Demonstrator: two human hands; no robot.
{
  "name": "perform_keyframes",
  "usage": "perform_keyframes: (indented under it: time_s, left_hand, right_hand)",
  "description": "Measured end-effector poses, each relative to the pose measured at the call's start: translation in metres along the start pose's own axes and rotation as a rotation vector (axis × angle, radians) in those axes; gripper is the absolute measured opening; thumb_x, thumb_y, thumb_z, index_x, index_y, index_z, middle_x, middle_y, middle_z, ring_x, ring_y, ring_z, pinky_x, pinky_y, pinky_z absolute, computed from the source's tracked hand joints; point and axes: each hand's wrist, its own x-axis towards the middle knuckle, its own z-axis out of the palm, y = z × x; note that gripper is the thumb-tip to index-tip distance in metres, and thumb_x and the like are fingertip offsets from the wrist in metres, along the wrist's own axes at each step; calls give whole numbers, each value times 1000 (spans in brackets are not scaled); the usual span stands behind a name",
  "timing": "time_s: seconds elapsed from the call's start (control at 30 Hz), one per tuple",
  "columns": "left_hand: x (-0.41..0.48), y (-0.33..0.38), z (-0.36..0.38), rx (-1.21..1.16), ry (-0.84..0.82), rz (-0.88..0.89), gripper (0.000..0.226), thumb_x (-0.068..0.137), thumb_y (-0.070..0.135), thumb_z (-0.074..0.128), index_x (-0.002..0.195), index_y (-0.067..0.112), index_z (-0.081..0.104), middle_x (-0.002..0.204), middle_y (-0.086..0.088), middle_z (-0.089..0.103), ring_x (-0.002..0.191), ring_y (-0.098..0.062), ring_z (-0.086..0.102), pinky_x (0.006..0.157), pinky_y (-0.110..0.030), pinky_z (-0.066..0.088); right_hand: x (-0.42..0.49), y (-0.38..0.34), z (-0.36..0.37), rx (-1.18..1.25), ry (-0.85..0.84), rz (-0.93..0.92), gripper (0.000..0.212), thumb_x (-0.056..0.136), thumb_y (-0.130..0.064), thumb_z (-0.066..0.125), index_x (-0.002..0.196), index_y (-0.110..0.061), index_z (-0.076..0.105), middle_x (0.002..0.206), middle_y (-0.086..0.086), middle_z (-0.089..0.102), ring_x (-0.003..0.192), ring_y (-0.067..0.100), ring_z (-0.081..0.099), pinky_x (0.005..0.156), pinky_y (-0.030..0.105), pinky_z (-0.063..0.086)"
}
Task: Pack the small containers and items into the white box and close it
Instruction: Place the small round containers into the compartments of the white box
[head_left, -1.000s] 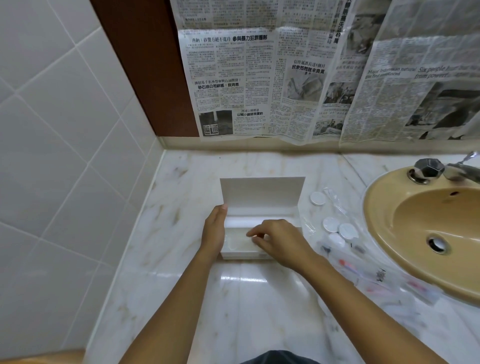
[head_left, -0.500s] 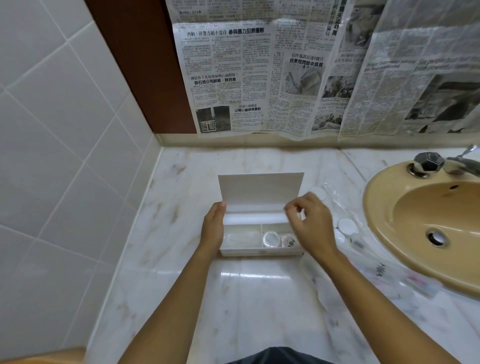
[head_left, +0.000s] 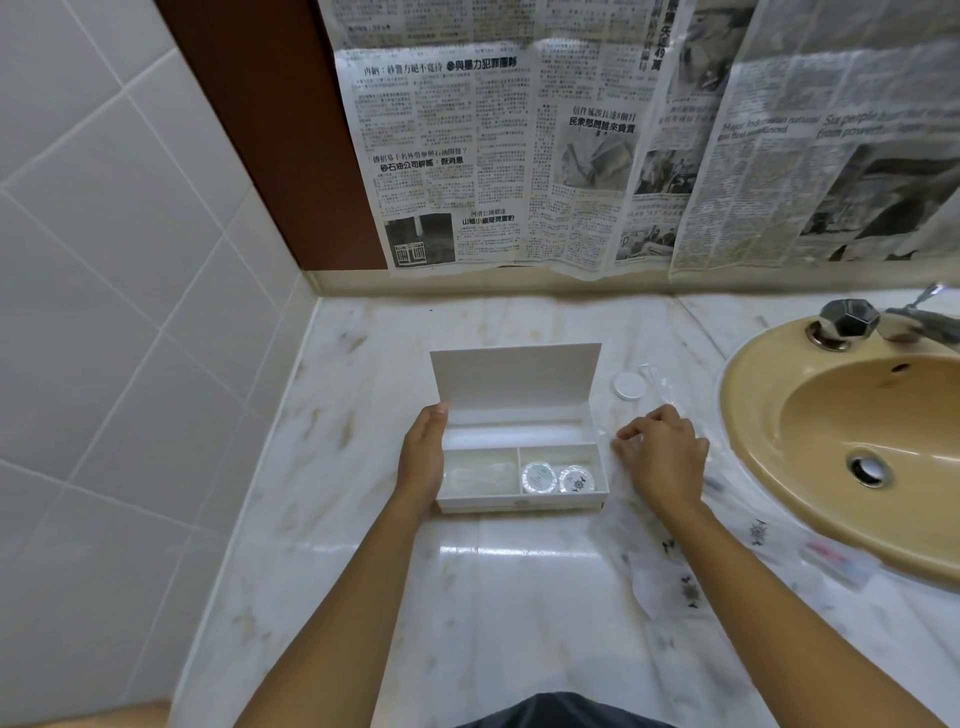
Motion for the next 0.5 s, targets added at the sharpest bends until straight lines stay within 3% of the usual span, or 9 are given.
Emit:
perform_keyframes:
  time_s: [0.1,0.23,0.37,0.5]
  left_hand:
    - [-1,2,0,1,-4,-5,19,106,32,41,116,30,57,106,29,57,98,17,50,74,4,32]
    - [0,1,0,3,-10,2,21,106,34,41,117,30,59,110,27,59,103,13,51,80,-2,33]
    - [0,-1,0,1,-13,5,25,106,34,40,120,27,59,111,24,60,104,9,52,80,-2,34]
    - [0,-1,0,-5,-6,6,26,106,33,41,121,25,60,111,23,61,105,8,53,81,-2,34]
  right_hand:
    - [0,-1,-3,83,2,54,9,86,-24,66,86,-22,75,99,0,66,95,25,58,87,41,38]
    - [-3,-3,-23,490,47,127,7,85,-20,67,80,-23,72,84,-8,72,81,15,65,75,32,48]
    - [-18,-7,-46,696,54,32,6,85,-19,72,88,-23,73,86,-13,72,73,17,59,74,28,50]
    - [-40,-13,-54,750,18,-135,8,86,-17,73,90,-25,74,90,-15,72,68,10,54,67,14,44]
